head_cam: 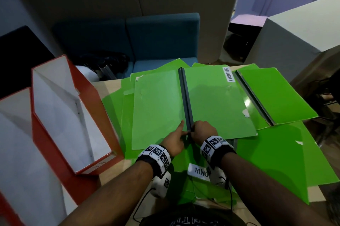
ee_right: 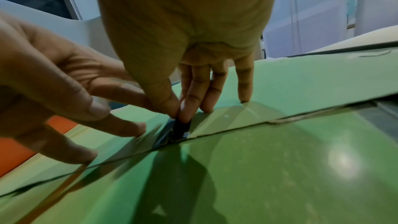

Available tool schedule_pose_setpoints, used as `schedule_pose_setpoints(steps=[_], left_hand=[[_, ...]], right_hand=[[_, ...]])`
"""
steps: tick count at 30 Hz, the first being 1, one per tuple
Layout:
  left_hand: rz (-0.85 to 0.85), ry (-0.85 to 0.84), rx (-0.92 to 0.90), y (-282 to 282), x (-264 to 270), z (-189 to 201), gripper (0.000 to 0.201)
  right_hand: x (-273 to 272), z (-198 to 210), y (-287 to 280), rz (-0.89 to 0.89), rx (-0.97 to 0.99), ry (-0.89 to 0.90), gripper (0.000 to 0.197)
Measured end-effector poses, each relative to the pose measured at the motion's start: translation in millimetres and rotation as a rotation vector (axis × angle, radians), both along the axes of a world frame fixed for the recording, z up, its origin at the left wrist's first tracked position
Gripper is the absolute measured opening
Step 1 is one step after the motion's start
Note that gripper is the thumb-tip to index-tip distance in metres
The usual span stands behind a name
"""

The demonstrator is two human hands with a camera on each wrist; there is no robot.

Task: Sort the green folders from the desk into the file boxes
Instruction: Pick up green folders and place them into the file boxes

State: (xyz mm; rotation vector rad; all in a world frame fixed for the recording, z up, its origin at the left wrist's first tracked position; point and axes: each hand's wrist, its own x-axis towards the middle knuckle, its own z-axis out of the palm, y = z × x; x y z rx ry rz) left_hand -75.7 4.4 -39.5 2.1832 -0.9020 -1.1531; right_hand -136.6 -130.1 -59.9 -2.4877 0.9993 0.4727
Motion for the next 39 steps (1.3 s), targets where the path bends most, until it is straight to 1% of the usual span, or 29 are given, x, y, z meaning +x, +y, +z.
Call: schedule_pose_setpoints(steps=[3,5,8,11,12,14,15,16,18,19,21,22,25,27,29,31,32,34,35,36,37,38,39], left_hand=[[0.008,-0.022,-0.030,-1.1,-0.6,1.3,0.077],[-0.001,-0.063,-0.052,-3.8,-0.2,4.2,0.077],[-0.024,-0.147,-0.112,-10.3,1.8,13.0,0.075],[-0.014,-0.225,-0.223,-15.8,3.5,21.7,0.070],[-0.008,-0.271,-0.259,-16.6,4.8,22.8,0.073],[0.015,-0.417,-0.301,-17.4,8.9,21.2,0.079],[0.051,-0.466,-0.331,-17.6,11.3,20.5,0.079],[0.099,-0.469,-0.377,-18.4,13.1,22.1,0.077],[0.196,-0.427,-0.480,-21.2,16.5,29.2,0.074],[0.243,-0.404,-0.500,-22.9,18.4,34.5,0.074],[0.339,-0.368,-0.525,-25.5,23.7,46.5,0.071],[0.372,-0.363,-0.551,-26.6,26.5,52.9,0.067],[0.455,-0.370,-0.662,-29.4,33.6,70.7,0.054],[0.512,-0.374,-0.759,-32.2,32.6,83.6,0.052],[0.532,-0.347,-0.861,-35.0,30.1,95.4,0.055],[0.528,-0.284,-0.936,-37.6,26.0,106.0,0.057],[0.521,-0.232,-0.966,-37.9,24.3,110.5,0.056],[0.452,-0.050,-1.009,-36.0,21.9,117.8,0.059],[0.385,0.038,-1.016,-33.0,20.7,120.0,0.062],[0.312,0.087,-1.006,-29.6,20.7,121.7,0.063],[0.250,0.062,-0.956,-27.0,24.3,121.1,0.061],[0.212,-0.017,-0.884,-25.1,29.2,119.8,0.059],[0.211,-0.122,-0.801,-23.2,37.5,112.2,0.054]], right_hand=[[0.2,5.4,-4.0,0.034,-0.012,0.001,0.020],[1.9,10.1,-7.6,0.032,-0.006,-0.020,0.020],[8.8,24.5,-11.7,-0.005,0.006,-0.102,0.022],[17.8,49.6,-15.5,-0.050,0.055,-0.237,0.023],[20.7,57.7,-16.7,-0.075,0.092,-0.303,0.027],[23.7,75.8,-16.4,-0.117,0.188,-0.436,0.041],[24.4,84.5,-15.1,-0.117,0.228,-0.497,0.044],[24.3,92.1,-13.6,-0.097,0.255,-0.549,0.044],[22.4,104.1,-10.2,-0.036,0.291,-0.653,0.039],[21.0,107.3,-9.4,-0.014,0.302,-0.714,0.037],[17.7,107.3,-11.8,0.033,0.296,-0.805,0.040],[15.8,103.3,-14.6,0.075,0.276,-0.810,0.047],[9.7,86.3,-23.1,0.178,0.259,-0.704,0.073],[7.0,76.5,-27.1,0.172,0.253,-0.628,0.083],[7.6,70.7,-27.1,0.142,0.244,-0.542,0.090],[11.0,71.2,-19.2,0.164,0.244,-0.525,0.085],[13.3,71.2,-14.4,0.192,0.256,-0.564,0.077],[17.5,73.4,-6.0,0.206,0.299,-0.703,0.055],[17.1,75.8,-2.1,0.184,0.308,-0.769,0.046],[17.2,77.8,1.3,0.159,0.325,-0.840,0.038],[17.2,80.8,3.0,0.121,0.374,-0.891,0.028],[17.2,84.0,5.0,0.073,0.462,-0.939,0.018],[16.4,89.2,7.3,0.019,0.549,-0.976,0.019]])
